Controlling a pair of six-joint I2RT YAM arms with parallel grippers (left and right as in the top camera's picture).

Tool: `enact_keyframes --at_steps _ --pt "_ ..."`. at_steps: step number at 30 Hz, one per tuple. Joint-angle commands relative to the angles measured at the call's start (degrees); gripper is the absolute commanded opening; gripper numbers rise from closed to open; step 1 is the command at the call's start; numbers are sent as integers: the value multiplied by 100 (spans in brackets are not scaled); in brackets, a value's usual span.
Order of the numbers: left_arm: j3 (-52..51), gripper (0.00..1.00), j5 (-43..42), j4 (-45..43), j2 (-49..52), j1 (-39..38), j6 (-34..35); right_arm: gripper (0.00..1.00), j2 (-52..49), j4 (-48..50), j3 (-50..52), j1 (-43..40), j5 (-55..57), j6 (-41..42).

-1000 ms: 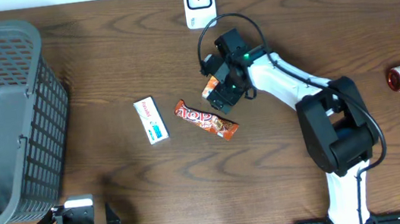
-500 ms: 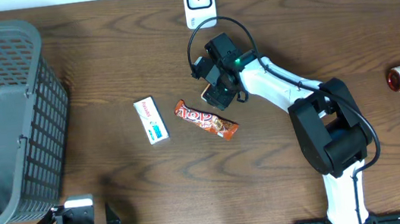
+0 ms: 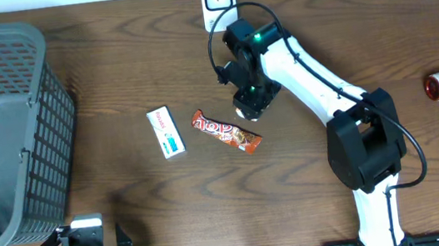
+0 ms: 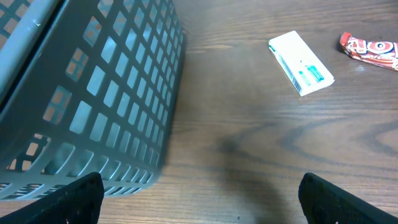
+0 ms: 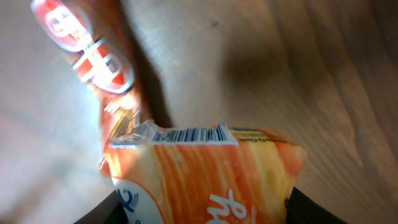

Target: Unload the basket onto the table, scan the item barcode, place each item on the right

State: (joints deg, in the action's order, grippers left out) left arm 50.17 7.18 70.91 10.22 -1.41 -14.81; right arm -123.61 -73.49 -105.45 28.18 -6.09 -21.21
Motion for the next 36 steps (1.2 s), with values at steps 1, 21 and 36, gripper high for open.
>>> enact_keyframes --at_steps 1,21,36 --pt "28 99 -33 2 -33 -28 11 56 -35 -358 -168 48 -1021 -1692" --pt "28 99 -35 2 -33 -28 11 99 -37 -767 -164 343 -1541 -5906" --pt "28 99 -33 2 -33 -28 11 99 -35 1530 -1368 874 -411 3727"
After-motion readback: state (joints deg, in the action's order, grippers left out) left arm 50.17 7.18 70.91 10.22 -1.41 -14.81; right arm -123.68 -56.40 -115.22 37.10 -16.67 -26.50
